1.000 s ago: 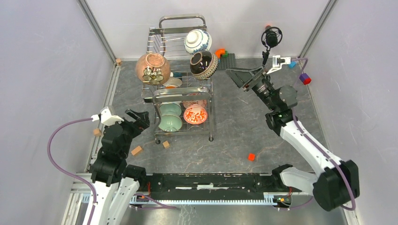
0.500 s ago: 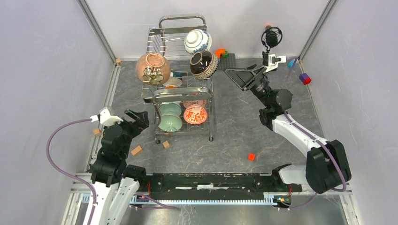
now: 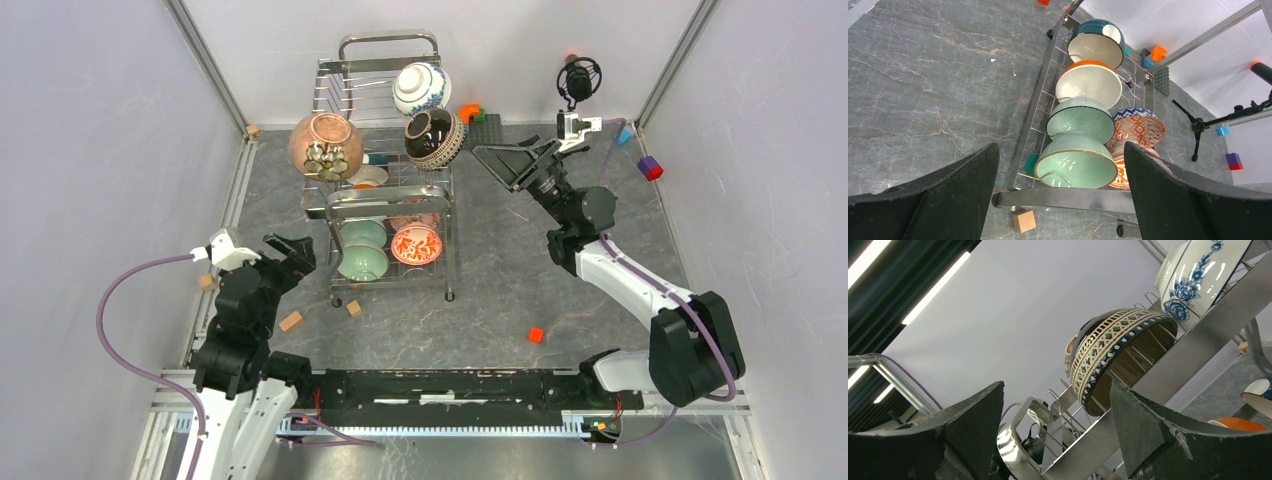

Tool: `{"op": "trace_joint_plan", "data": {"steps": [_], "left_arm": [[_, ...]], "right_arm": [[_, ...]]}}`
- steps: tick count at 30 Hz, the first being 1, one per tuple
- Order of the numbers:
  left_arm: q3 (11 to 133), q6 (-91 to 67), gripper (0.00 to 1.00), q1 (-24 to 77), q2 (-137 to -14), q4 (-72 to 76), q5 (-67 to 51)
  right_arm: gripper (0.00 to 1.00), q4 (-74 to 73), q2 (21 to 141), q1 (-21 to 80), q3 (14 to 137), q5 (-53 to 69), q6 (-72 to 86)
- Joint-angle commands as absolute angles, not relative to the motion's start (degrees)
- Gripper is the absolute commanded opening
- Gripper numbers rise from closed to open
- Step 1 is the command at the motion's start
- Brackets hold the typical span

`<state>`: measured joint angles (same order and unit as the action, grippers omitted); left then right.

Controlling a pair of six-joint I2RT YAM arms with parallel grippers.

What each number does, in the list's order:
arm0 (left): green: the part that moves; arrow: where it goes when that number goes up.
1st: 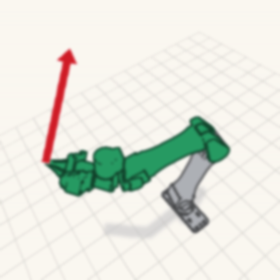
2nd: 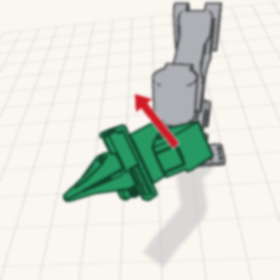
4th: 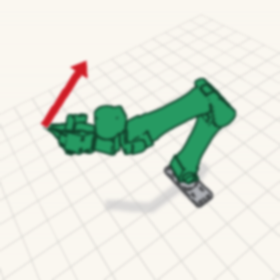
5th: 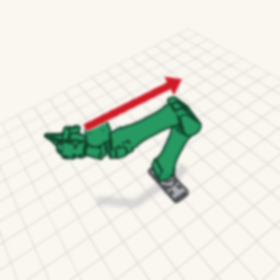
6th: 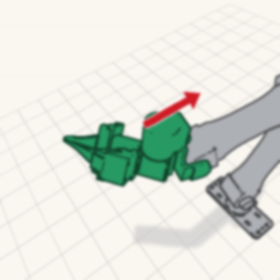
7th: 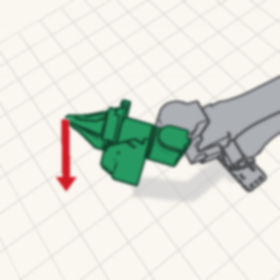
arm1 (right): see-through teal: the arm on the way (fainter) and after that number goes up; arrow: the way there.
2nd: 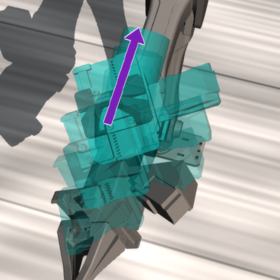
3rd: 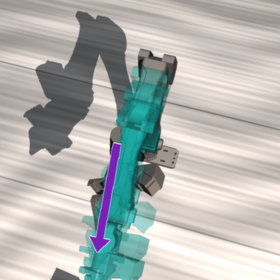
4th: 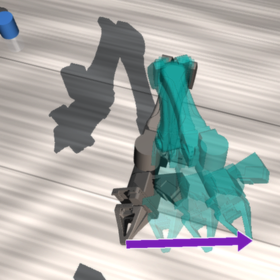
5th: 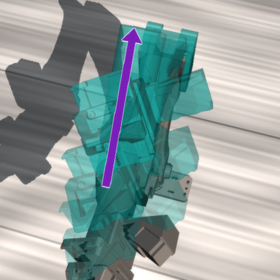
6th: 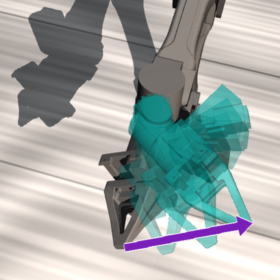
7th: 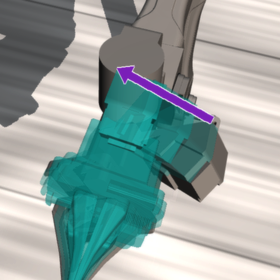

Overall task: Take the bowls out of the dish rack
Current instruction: Pick up the bowl from the dish rack.

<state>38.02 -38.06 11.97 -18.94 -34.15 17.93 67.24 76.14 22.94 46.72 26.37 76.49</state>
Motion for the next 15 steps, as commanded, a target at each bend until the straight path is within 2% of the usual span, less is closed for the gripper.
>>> {"op": "trace_joint_plan", "data": {"steps": [1,6,15], "left_arm": [[37.76,-38.25,1.00,11.60,-18.23,-33.22,18.97],[37.73,-38.28,1.00,11.60,-18.01,-33.38,19.16],[37.56,-38.50,1.00,11.62,-18.01,-33.16,19.00]], "right_arm": [[0.83,70.08,77.59,23.27,49.13,24.80,76.19],[0.83,68.15,78.35,23.52,48.66,23.96,75.32],[0.81,73.36,81.11,24.38,48.87,25.76,78.34]]}}
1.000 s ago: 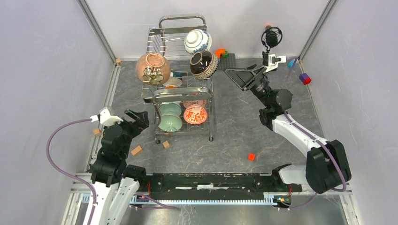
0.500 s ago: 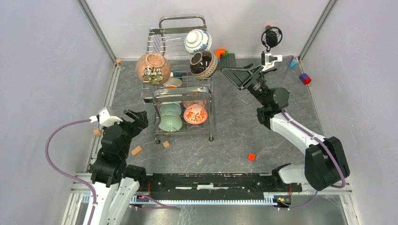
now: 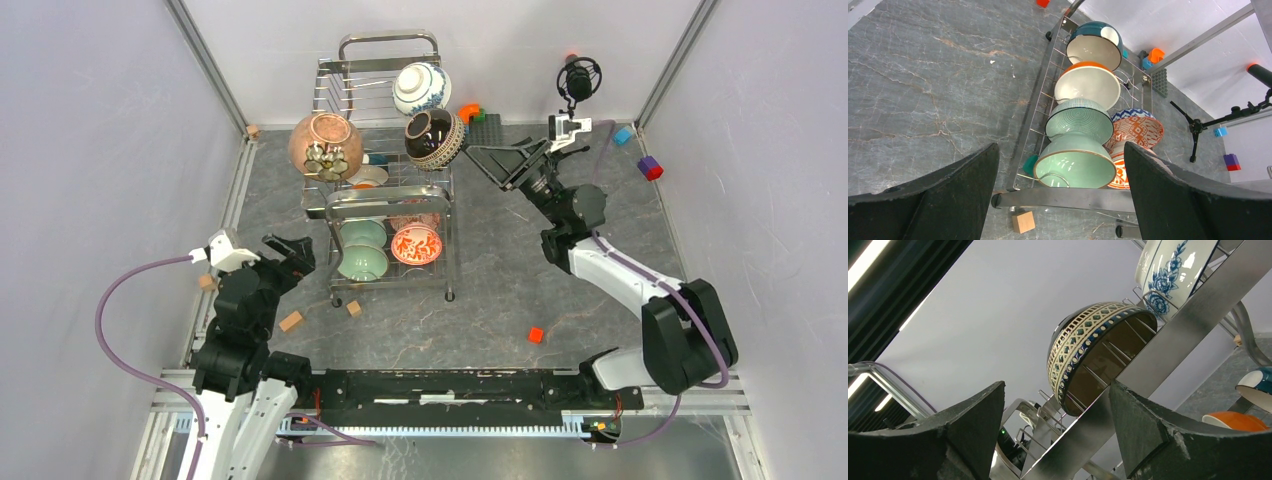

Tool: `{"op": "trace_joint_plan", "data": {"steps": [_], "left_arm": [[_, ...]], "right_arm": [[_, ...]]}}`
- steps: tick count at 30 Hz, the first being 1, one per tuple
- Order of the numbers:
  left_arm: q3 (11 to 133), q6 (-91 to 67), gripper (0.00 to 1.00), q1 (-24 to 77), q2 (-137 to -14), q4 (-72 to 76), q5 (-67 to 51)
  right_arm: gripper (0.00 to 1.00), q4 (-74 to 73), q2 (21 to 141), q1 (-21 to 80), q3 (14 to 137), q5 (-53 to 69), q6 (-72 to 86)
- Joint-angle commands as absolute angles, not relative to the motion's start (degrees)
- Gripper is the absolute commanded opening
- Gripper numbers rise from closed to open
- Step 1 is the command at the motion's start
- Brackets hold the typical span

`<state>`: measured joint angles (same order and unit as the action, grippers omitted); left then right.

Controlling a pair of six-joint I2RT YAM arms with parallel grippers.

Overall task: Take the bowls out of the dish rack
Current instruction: Pick up the bowl from the dish rack.

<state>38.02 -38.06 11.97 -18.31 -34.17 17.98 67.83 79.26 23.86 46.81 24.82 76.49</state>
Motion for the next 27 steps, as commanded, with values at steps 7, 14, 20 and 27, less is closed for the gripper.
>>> {"op": "trace_joint_plan", "data": {"steps": [7,14,20,27], "left_arm": [[37.57,-38.58,1.00,11.60,-18.01,-33.30,19.18],[37.58,-38.58,1.00,11.60,-17.98,-33.27,19.23],[37.62,-38.60,1.00,11.61,-18.17,-33.29,19.16],[37.60,-38.50,1.00,11.60,-18.26,-33.22,18.99]], "right_arm": [[0.78,73.96,82.74,25.32,50.85,26.19,78.98],[0.71,75.08,84.33,25.64,52.37,26.22,80.08],[0.65,76.61,85.67,25.96,53.64,26.43,81.13],[0.61,81.71,88.76,26.13,55.01,26.99,84.71]]}}
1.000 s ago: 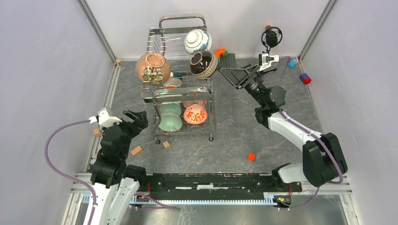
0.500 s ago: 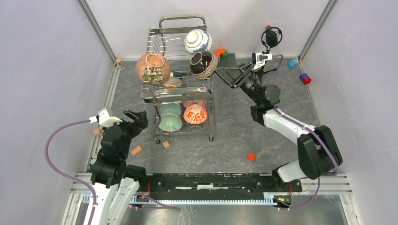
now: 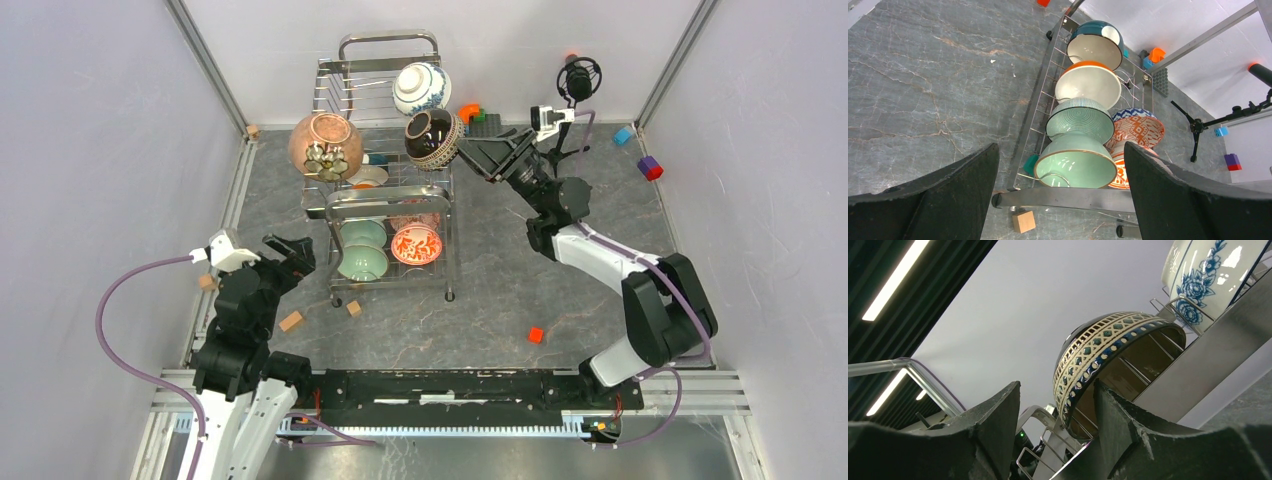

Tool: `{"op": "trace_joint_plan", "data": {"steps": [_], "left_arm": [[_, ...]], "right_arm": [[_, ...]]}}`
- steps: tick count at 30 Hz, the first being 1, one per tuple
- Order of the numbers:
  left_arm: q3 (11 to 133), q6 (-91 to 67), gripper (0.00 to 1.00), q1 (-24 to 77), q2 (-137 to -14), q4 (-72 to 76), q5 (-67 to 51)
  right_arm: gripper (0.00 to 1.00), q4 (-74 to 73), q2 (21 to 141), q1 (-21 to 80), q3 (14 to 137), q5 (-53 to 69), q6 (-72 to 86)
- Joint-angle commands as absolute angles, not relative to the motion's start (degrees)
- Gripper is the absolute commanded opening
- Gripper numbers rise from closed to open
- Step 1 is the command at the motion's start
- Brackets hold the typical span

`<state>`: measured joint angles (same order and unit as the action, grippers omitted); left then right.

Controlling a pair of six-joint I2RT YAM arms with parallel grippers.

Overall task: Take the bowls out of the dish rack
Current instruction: Pick up the bowl from the dish rack.

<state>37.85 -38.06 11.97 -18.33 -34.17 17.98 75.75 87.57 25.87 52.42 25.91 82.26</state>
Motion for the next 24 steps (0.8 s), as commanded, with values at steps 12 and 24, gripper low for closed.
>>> {"op": "trace_joint_plan", "data": {"steps": [12,24], "left_arm": [[37.67,-38.46,1.00,11.51,-18.46,-33.00,19.01],[37.66,-38.38,1.00,11.51,-18.19,-33.01,19.07]], "right_arm": [[0.52,85.17,92.23,26.41,58.99,27.86,87.19],[0.36,85.85,94.33,26.88,60.43,28.77,88.27]]}}
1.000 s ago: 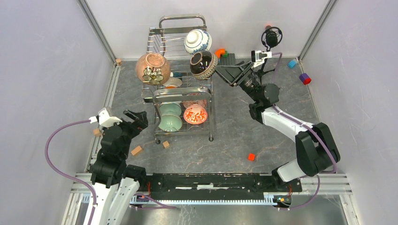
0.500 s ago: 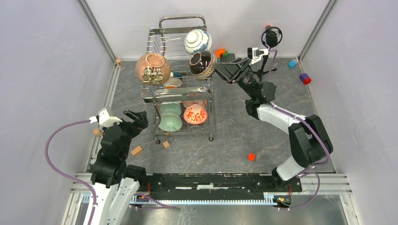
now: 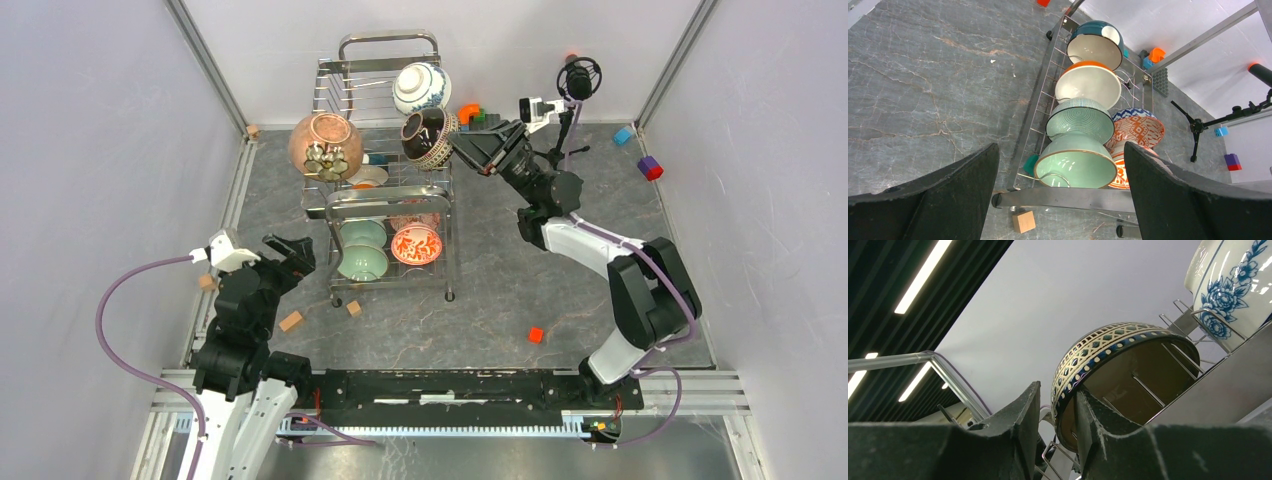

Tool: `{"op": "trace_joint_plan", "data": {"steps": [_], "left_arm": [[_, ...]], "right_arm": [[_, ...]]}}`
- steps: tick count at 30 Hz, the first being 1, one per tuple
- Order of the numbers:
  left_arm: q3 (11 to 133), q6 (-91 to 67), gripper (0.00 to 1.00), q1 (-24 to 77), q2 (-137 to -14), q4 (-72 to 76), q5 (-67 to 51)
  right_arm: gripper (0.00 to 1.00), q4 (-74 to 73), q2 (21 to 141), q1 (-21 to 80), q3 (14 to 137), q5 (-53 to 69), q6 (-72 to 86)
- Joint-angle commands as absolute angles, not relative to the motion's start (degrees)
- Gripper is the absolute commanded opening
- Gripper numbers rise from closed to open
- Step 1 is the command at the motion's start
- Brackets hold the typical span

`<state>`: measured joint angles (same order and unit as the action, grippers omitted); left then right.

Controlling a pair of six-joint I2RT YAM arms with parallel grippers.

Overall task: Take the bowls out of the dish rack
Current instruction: Pick up the bowl from the dish rack.

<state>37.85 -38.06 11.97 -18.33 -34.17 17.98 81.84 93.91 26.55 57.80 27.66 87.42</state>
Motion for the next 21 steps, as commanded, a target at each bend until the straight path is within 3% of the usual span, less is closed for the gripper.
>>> {"op": "trace_joint_plan", "data": {"steps": [1,8,12,21], "left_arm": [[37.65,-38.33,1.00,11.51,-18.22,-33.04,19.07],[37.60,-38.34,1.00,11.51,-18.18,-33.02,19.09],[37.58,-38.36,1.00,11.51,-18.15,-33.06,19.25],[37.66,-38.39,1.00,11.58,-17.90,-33.23,19.69]], "right_arm": [[0.34,86.00,94.50,26.89,60.39,28.83,88.39],[0.17,87.76,95.33,26.92,61.00,29.03,89.97],[0.01,87.91,96.02,26.91,63.13,29.27,90.83],[0.00,89.46,96.49,27.14,65.96,28.96,92.46]]}}
